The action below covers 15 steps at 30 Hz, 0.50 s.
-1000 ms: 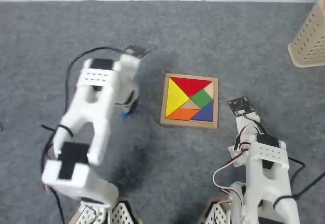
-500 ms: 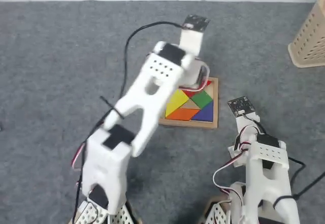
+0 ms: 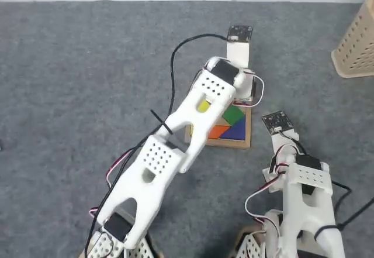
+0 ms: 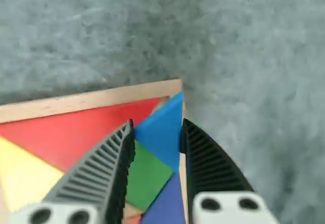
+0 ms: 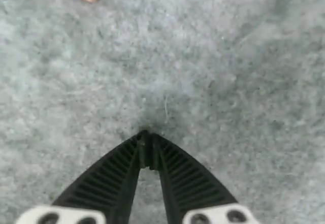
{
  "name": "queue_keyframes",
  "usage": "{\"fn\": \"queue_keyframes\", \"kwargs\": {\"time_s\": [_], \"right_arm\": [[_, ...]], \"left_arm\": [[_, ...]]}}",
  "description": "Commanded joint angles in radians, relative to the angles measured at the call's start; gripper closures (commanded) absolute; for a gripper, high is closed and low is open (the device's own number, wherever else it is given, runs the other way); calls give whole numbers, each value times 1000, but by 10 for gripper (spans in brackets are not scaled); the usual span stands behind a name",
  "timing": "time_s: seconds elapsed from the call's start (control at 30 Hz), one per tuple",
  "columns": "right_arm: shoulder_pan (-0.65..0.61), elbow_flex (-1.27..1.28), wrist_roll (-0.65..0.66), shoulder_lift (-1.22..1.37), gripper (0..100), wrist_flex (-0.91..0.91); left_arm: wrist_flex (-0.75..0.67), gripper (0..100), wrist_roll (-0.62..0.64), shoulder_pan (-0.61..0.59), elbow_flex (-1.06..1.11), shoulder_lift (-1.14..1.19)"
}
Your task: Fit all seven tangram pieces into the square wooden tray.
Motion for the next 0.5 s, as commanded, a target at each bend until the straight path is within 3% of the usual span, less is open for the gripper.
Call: {"fn": "queue_keyframes", "kwargs": {"time_s": [0.0, 0.2, 0.47], "right_arm": [[12, 3, 12, -19, 991, -18], [8, 3, 12, -19, 991, -18], [8, 3, 12, -19, 991, -18]], "left_arm": [[43, 921, 15, 3, -119, 21], [144, 919, 41, 8, -257, 77], [193, 835, 46, 8, -314, 132]]}}
